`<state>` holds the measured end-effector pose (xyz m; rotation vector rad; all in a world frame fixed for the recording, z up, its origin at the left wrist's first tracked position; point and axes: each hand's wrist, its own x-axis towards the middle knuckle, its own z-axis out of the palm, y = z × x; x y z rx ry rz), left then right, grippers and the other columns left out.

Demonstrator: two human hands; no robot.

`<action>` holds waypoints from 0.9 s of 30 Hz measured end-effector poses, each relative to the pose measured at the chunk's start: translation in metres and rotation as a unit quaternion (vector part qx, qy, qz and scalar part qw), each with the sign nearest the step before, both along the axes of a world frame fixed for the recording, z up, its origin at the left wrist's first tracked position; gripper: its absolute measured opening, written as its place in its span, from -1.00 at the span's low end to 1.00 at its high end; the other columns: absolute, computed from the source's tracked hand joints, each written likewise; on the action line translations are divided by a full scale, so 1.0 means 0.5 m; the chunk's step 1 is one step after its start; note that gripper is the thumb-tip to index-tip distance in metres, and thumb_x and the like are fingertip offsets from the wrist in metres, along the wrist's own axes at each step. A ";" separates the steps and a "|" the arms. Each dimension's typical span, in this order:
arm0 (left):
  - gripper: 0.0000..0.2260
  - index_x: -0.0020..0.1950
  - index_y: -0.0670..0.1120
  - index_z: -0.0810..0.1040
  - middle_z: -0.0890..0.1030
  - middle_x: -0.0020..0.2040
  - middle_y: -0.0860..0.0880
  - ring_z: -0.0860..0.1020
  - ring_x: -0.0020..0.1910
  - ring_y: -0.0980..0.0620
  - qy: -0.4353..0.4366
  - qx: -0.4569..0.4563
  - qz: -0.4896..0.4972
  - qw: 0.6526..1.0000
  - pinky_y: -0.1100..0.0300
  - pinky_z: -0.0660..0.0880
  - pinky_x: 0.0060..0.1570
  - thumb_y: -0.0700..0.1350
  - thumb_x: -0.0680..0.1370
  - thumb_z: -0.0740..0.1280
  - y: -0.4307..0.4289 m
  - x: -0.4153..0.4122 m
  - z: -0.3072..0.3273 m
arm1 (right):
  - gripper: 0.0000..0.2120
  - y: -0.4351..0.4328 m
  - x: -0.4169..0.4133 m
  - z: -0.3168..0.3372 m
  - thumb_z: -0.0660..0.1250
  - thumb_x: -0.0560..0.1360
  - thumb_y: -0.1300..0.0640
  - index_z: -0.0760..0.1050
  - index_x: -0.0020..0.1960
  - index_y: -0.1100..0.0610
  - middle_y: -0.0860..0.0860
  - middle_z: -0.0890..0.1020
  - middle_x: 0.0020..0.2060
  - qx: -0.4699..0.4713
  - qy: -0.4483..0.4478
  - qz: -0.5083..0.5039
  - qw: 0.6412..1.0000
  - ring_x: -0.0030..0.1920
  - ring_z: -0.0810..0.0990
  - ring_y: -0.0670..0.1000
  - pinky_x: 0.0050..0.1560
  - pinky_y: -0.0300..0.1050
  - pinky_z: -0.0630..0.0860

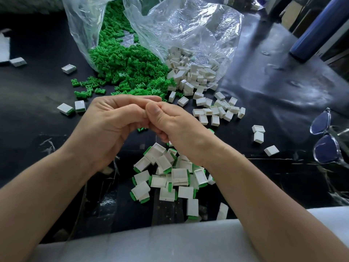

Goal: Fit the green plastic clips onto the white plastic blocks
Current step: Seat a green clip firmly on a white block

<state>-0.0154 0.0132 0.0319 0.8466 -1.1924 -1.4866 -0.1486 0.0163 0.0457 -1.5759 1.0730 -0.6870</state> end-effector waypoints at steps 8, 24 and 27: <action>-0.79 -0.32 -0.10 0.70 0.70 -0.14 -0.03 0.65 -0.20 0.03 -0.010 0.005 0.009 1.000 0.23 0.59 -0.18 -0.35 0.29 0.32 -0.004 0.002 -0.006 | -0.80 -0.002 0.004 -0.006 0.05 0.62 0.07 0.40 -0.09 0.03 -0.23 0.34 -0.38 -0.002 0.022 -0.038 0.999 -0.38 0.33 -0.26 -0.27 -0.32 0.25; -0.79 -0.09 -0.19 0.67 0.67 -0.30 -0.12 0.63 -0.37 -0.06 -0.010 0.030 -0.022 0.999 0.17 0.59 -0.23 -0.23 0.37 0.28 -0.002 -0.002 -0.004 | -0.47 -0.026 -0.018 -0.014 -0.05 0.59 -0.16 0.45 -0.28 0.18 0.00 0.42 -0.50 0.159 -0.108 -0.025 0.981 -0.50 0.31 -0.10 -0.43 -0.24 0.21; -0.81 -0.18 -0.07 0.71 0.68 -0.30 -0.05 0.63 -0.34 0.03 -0.020 0.029 -0.003 0.999 0.23 0.57 -0.27 -0.19 0.34 0.31 -0.002 -0.001 -0.002 | -0.42 -0.031 -0.025 -0.015 -0.04 0.59 -0.16 0.53 -0.27 0.20 0.06 0.44 -0.48 0.097 -0.038 -0.040 0.994 -0.50 0.30 -0.09 -0.47 -0.28 0.24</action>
